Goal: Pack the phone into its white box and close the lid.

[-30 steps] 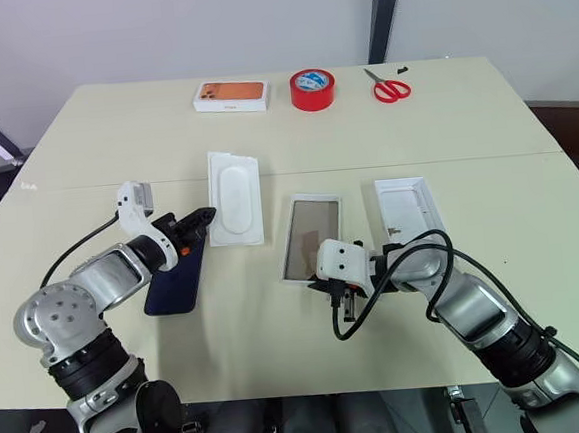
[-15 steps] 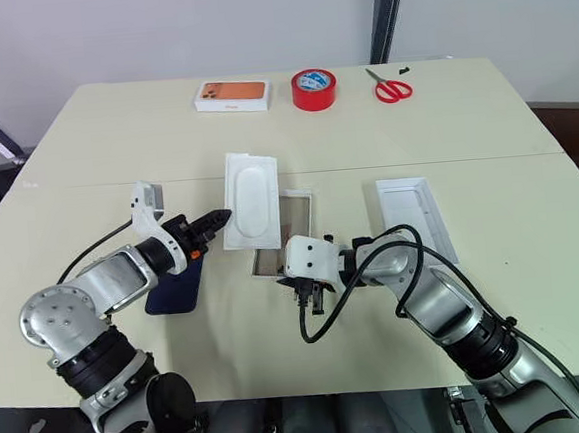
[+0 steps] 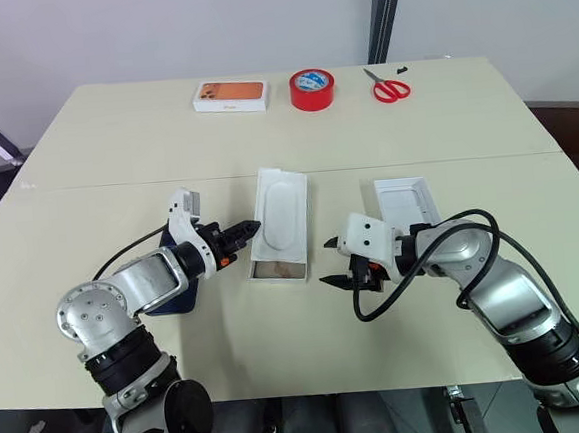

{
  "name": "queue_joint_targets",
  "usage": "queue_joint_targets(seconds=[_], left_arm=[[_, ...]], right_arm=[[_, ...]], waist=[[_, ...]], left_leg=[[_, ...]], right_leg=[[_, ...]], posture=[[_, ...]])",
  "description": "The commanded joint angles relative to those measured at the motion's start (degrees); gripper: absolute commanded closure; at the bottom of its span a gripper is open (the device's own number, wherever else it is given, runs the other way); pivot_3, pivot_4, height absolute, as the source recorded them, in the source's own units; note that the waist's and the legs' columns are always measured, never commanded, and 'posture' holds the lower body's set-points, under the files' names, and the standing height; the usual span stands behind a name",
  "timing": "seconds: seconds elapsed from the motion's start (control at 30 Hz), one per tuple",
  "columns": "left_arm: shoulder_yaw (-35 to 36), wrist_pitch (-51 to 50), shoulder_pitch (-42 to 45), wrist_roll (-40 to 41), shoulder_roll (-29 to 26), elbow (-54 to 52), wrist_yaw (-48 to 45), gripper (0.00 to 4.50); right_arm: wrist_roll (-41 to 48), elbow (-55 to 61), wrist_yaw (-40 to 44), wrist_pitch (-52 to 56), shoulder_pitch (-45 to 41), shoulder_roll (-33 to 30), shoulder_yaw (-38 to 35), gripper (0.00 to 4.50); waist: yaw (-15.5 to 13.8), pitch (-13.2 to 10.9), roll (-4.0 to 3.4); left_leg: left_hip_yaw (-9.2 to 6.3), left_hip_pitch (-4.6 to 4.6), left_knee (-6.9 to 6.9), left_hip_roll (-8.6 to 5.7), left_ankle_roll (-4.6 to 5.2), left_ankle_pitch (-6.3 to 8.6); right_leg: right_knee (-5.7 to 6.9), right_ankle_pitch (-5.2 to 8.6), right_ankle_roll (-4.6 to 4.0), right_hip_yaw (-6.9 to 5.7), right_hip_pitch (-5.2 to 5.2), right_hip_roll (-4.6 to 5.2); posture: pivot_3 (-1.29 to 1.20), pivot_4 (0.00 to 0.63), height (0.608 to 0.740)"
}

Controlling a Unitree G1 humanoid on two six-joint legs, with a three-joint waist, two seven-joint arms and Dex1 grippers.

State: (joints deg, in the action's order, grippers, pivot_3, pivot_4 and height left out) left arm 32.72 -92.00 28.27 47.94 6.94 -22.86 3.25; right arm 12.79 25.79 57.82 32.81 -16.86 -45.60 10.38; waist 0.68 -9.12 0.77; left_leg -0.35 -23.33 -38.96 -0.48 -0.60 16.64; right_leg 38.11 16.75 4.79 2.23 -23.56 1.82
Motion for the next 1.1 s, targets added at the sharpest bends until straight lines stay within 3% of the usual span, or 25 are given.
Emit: queue_joint_targets(seconds=[0.03,0.47,0.5,0.57,0.7,0.87,0.9,0.97,1.07,1.1], left_arm=[[-1.38,-0.5,-0.68,1.42,-0.55,-0.5,0.87,4.5],[-3.49,-0.5,-3.49,6.81,-1.3,-1.26,4.13,4.5],[-3.82,-0.5,-3.68,7.23,-1.53,-1.23,4.5,4.03],[-4.12,-0.5,-3.86,8.01,-1.95,-1.34,5.11,3.61],[-2.54,-0.5,-2.98,10.37,-2.08,-1.48,5.64,1.73],[-1.09,-0.5,-1.66,13.55,-3.48,-1.68,5.62,1.73],[-0.81,-0.5,-1.31,14.22,-4.1,-1.93,5.36,1.66],[-0.21,-0.46,-0.56,15.46,-6.47,-2.77,3.93,1.66],[-1.36,1.79,-0.95,15.19,-12.93,-3.79,0.64,1.66],[-2.24,4.17,-1.53,14.11,-15.71,-4.3,-1.22,1.66]], right_arm=[[0.66,1.2,-0.38,-1.05,-0.18,0.03,-0.82,1.5],[-0.14,-0.77,-0.85,-2.62,-1.06,0.64,0.13,1.5],[-0.22,-0.9,-0.92,-2.78,-1.13,0.68,0.18,1.44],[-0.24,-1.05,-1.04,-2.89,-1.32,0.79,0.25,1.44],[0.01,-1.66,-1.96,-2.28,-1.97,1.55,0.0,1.44],[1.3,-2.76,-3.37,-0.61,-3.66,3.62,-0.93,1.44],[1.65,-3.02,-3.7,0.02,-4.14,4.15,-1.17,2.0],[2.01,-3.89,-5.02,1.57,-5.67,5.66,-1.47,2.69],[2.65,-4.27,-6.76,4.12,-8.01,8.14,-0.76,4.19],[2.36,-4.29,-7.45,4.85,-8.87,9.04,0.1,4.48]], waist=[[-0.06,0.0,0.0],[-0.13,0.0,0.01],[-0.13,0.0,0.01],[-0.06,0.0,0.01],[-0.08,0.0,0.01],[-0.07,0.0,0.01],[-0.06,0.0,0.0],[0.0,0.0,0.0],[0.24,0.0,-0.01],[0.21,0.0,-0.01]], left_leg=[[0.0,0.0,0.0,0.0,0.0,0.0],[0.0,-0.01,0.0,0.0,-0.01,0.0],[0.0,-0.01,-0.01,0.0,-0.01,0.0],[0.0,-0.01,-0.01,0.0,-0.01,0.0],[0.0,0.0,-0.01,0.0,-0.01,0.0],[-0.01,0.0,-0.01,0.0,-0.01,-0.01],[0.0,0.0,-0.01,0.0,-0.01,-0.01],[0.0,0.0,-0.01,0.0,-0.02,-0.01],[-0.01,0.0,0.0,0.02,-0.07,-0.04],[0.0,0.0,0.01,0.02,-0.12,-0.07]], right_leg=[[0.0,0.0,0.0,0.0,0.0,0.0],[-0.01,0.0,0.0,0.0,0.0,0.01],[-0.01,0.0,0.0,0.0,0.0,0.01],[-0.01,0.0,0.0,0.0,0.0,0.01],[0.0,0.0,0.0,0.0,0.0,0.0],[0.0,0.0,0.0,-0.01,0.0,0.0],[0.0,0.0,0.0,0.0,0.0,0.0],[0.0,0.0,0.0,0.0,-0.01,0.0],[0.03,0.0,-0.01,0.01,-0.04,-0.03],[0.05,0.0,-0.01,0.01,-0.05,-0.03]], posture=[[0.0,0.15,0.733],[0.0,0.15,0.733],[0.0,0.15,0.733],[0.0,0.15,0.733],[0.0,0.15,0.733],[0.0,0.15,0.733],[0.0,0.15,0.733],[0.0,0.15,0.733],[0.0,0.15,0.733],[0.0,0.15,0.733]])
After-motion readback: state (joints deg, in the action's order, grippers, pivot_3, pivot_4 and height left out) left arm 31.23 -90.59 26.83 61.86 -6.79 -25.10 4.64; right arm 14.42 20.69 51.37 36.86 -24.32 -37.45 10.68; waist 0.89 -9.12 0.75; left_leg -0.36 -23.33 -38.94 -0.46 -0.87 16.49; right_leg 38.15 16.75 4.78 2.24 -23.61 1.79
